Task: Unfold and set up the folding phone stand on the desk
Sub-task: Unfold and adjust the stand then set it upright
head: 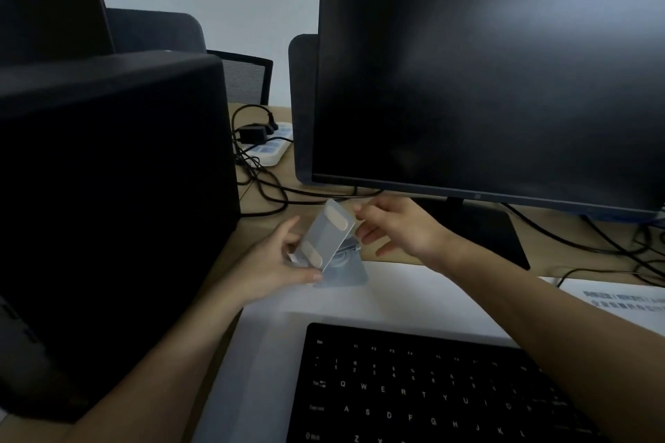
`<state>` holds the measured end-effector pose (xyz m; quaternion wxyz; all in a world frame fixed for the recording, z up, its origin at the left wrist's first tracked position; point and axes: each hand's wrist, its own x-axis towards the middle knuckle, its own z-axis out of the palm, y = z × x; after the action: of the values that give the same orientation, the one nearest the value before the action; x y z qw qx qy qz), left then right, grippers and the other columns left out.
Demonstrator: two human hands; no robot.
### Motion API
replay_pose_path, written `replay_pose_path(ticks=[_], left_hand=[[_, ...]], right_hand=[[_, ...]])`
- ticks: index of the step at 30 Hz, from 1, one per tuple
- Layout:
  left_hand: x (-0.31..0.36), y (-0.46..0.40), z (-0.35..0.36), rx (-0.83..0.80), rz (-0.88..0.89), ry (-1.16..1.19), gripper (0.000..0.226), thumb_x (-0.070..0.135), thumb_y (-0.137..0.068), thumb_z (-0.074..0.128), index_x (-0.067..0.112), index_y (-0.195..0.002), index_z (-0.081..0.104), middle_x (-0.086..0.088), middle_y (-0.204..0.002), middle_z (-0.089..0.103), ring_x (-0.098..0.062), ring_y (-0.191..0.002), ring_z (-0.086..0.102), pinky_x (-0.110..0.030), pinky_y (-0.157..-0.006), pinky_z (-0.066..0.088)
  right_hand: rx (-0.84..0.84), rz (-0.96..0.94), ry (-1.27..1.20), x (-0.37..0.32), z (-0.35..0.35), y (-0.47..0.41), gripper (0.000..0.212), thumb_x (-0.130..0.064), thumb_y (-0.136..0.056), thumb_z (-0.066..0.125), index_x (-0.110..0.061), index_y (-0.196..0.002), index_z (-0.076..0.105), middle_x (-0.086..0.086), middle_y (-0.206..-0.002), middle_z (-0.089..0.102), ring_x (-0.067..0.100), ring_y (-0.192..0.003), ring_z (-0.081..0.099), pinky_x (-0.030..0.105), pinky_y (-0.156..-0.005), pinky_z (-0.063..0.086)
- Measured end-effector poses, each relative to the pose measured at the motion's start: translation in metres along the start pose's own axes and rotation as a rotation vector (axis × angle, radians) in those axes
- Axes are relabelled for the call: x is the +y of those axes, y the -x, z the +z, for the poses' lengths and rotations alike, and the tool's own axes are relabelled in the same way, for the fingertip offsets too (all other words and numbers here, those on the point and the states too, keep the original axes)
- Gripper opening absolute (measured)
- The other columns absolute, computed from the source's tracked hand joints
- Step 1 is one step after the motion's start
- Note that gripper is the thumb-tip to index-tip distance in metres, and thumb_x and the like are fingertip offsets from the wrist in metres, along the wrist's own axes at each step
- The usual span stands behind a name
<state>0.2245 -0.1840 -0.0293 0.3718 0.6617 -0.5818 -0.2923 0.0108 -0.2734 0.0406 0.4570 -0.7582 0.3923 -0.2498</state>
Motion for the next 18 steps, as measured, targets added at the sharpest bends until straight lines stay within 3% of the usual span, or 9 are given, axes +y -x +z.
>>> replay_pose_path(ticks=[2,4,7,11,14,18], left_hand=[[0.002,0.003,0.0,0.008,-0.014,0.022,0.102,0.024,-0.063,0.088,0.028,-0.146,0.029,0.012,-0.118,0.054,0.008,-0.094,0.054,-0.004,-0.072,0.039],[0.004,0.005,0.002,0.035,-0.036,0.021,0.091,0.024,-0.061,0.089,0.027,-0.139,0.042,0.007,-0.115,0.057,-0.003,-0.092,0.058,-0.016,-0.074,0.043],[0.011,0.007,0.012,0.074,-0.039,0.046,0.063,0.022,-0.052,0.091,0.024,-0.107,0.059,0.008,-0.091,0.061,-0.009,-0.079,0.061,-0.02,-0.064,0.047],[0.023,0.006,0.028,0.23,-0.087,-0.016,0.049,0.048,-0.041,0.084,0.028,-0.076,0.056,0.009,-0.071,0.066,-0.009,-0.063,0.063,-0.032,-0.055,0.049],[0.025,0.004,0.028,0.308,-0.012,-0.059,0.03,0.05,-0.057,0.074,0.03,-0.066,0.053,0.017,-0.053,0.058,-0.006,-0.048,0.049,-0.03,-0.05,0.038],[0.026,0.003,0.024,0.288,0.021,-0.08,0.018,0.034,-0.074,0.072,0.025,-0.065,0.059,0.008,-0.067,0.07,-0.013,-0.064,0.065,-0.032,-0.058,0.046]], right_hand=[[-0.013,0.02,0.0,0.002,-0.001,0.003,0.025,-0.043,-0.092,0.058,-0.02,-0.097,0.066,0.003,-0.088,0.074,0.016,-0.082,0.07,0.035,-0.072,0.06],[-0.016,0.044,-0.011,0.002,0.0,0.005,0.029,-0.044,-0.09,0.059,-0.017,-0.098,0.067,0.002,-0.086,0.075,0.017,-0.082,0.071,0.038,-0.074,0.06],[-0.038,0.039,0.008,-0.003,0.006,0.005,0.029,-0.046,-0.087,0.063,-0.018,-0.097,0.067,0.001,-0.085,0.075,0.014,-0.078,0.071,0.033,-0.067,0.061],[-0.015,-0.048,0.179,-0.012,0.018,-0.006,0.022,-0.027,-0.091,0.063,-0.014,-0.109,0.064,0.005,-0.096,0.07,0.015,-0.076,0.069,0.024,-0.055,0.057],[0.029,-0.091,0.213,-0.015,0.012,-0.015,0.019,-0.017,-0.094,0.059,-0.013,-0.112,0.063,0.006,-0.101,0.066,0.019,-0.081,0.066,0.024,-0.059,0.059],[-0.011,-0.095,0.212,-0.011,0.007,-0.023,0.01,-0.018,-0.095,0.058,-0.02,-0.104,0.061,0.005,-0.103,0.065,0.018,-0.083,0.064,0.026,-0.062,0.059]])
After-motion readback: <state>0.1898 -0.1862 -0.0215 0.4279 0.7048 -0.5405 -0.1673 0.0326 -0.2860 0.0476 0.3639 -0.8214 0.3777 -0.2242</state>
